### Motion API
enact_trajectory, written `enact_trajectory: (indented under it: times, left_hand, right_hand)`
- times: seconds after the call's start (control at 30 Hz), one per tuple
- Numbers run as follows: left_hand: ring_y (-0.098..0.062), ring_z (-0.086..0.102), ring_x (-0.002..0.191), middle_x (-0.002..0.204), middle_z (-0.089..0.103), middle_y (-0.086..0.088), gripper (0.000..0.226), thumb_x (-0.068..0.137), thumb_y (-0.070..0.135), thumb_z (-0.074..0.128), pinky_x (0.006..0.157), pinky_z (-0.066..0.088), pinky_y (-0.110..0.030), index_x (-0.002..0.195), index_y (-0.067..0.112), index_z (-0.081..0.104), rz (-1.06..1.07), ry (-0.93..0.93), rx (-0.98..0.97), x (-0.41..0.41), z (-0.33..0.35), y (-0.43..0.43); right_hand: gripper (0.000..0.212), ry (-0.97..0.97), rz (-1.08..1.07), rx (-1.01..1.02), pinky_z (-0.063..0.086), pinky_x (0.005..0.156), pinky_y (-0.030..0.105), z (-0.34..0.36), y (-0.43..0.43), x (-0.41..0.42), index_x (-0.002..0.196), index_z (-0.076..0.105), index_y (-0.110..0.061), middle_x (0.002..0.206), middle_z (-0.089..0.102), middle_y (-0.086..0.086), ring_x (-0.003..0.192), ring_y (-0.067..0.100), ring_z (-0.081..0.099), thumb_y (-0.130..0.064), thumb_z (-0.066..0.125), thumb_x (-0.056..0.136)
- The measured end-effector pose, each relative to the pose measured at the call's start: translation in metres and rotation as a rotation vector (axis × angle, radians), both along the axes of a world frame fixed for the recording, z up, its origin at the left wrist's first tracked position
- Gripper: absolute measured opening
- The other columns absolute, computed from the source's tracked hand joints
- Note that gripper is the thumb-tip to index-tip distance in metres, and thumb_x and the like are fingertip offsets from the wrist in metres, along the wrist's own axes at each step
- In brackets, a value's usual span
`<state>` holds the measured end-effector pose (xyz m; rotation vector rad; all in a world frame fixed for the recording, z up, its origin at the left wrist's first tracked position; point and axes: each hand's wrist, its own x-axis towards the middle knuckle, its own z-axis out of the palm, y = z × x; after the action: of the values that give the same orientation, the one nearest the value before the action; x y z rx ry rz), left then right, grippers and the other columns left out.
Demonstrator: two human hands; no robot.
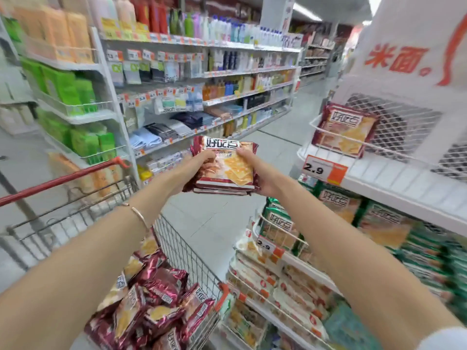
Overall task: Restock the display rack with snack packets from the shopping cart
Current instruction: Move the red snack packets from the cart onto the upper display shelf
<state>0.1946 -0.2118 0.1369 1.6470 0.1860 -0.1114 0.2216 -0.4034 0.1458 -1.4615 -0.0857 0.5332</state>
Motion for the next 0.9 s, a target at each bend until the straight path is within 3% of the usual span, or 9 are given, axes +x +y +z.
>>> enact_trajectory:
  times: [0.13,0.27,0.37,0.43,0.57,0.63,0.73,0.83,0.9]
  left_hand:
    - [-0.001,0.031,0.034,0.044,0.037,0.016,0.037,0.096,0.034,0.053,0.035,0.026,-0.015,0.062,0.024,0.041,-0.128,-0.121,-0.029,0.044,0.071,-0.081]
    - [-0.001,0.027,0.031,0.039,0.034,0.013,0.035,0.098,0.029,0.049,0.033,0.023,-0.014,0.064,0.024,0.038,-0.267,-0.256,-0.071,0.082,0.127,-0.172]
    - [-0.001,0.035,0.035,0.044,0.041,0.014,0.035,0.099,0.031,0.051,0.038,0.030,-0.015,0.066,0.024,0.043,-0.379,-0.343,-0.018,0.111,0.155,-0.233]
    - [-0.004,0.055,0.050,0.061,0.060,0.009,0.022,0.093,0.038,0.062,0.055,0.045,-0.020,0.082,0.019,0.057,-0.364,-0.393,0.067,0.143,0.155,-0.259]
    - [-0.015,0.062,0.112,0.127,0.065,0.002,0.103,0.053,0.076,0.079,0.102,0.047,-0.038,0.137,0.024,0.049,-0.364,-0.363,0.456,0.205,0.124,-0.271]
    - [-0.020,0.054,0.126,0.143,0.054,0.004,0.106,0.055,0.081,0.075,0.110,0.041,-0.040,0.144,0.031,0.045,-0.454,-0.293,0.748,0.211,0.108,-0.274]
    - [-0.026,0.040,0.139,0.156,0.038,-0.004,0.106,0.073,0.067,0.073,0.114,0.036,-0.040,0.156,0.020,0.026,-0.438,-0.358,1.058,0.217,0.091,-0.275]
    - [-0.018,0.037,0.138,0.157,0.030,0.006,0.129,0.063,0.052,0.086,0.117,0.031,-0.040,0.159,0.030,0.002,-0.548,-0.457,0.889,0.217,0.090,-0.277]
    - [-0.015,0.035,0.138,0.153,0.027,0.010,0.131,0.060,0.049,0.090,0.118,0.030,-0.040,0.158,0.034,0.004,-0.622,-0.458,0.942,0.213,0.093,-0.275]
  right_hand:
    - [0.025,-0.197,-0.104,0.036,0.057,0.063,0.021,0.069,-0.088,0.003,0.105,0.066,-0.010,0.085,0.076,0.001,0.071,0.012,0.073,-0.031,0.056,0.098]
    - [0.025,-0.364,-0.207,0.032,0.057,0.075,0.025,0.121,-0.176,0.017,0.112,0.065,-0.006,0.096,0.072,0.005,0.079,0.016,0.071,-0.023,0.061,0.094]
    - [0.036,-0.425,-0.266,0.057,0.058,0.078,0.029,0.144,-0.236,0.037,0.121,0.063,-0.002,0.098,0.071,0.007,0.081,0.019,0.070,-0.021,0.064,0.091]
    - [0.042,-0.425,-0.313,0.041,0.058,0.087,0.035,0.147,-0.271,0.058,0.119,0.065,0.000,0.104,0.071,0.011,0.087,0.023,0.070,-0.019,0.071,0.081]
    - [0.036,-0.329,-0.247,-0.175,0.047,0.105,0.048,0.123,-0.315,0.094,0.114,0.070,-0.003,0.117,0.071,0.014,0.108,0.029,0.067,-0.013,0.075,0.079]
    - [0.050,-0.290,-0.151,-0.358,0.042,0.110,0.047,0.100,-0.325,0.109,0.117,0.068,-0.007,0.118,0.071,0.008,0.115,0.024,0.065,-0.017,0.086,0.071]
    - [0.099,-0.145,-0.084,-0.454,0.038,0.113,0.043,0.072,-0.334,0.130,0.127,0.061,-0.015,0.130,0.065,-0.001,0.127,0.019,0.055,-0.039,0.101,0.040]
    - [0.061,-0.074,-0.078,-0.352,0.043,0.109,0.038,0.068,-0.328,0.138,0.123,0.065,-0.012,0.123,0.070,0.002,0.119,0.019,0.061,-0.017,0.090,0.067]
    - [0.050,-0.068,-0.092,-0.293,0.045,0.108,0.039,0.065,-0.318,0.143,0.120,0.067,-0.008,0.118,0.072,0.005,0.114,0.022,0.065,-0.004,0.082,0.073]
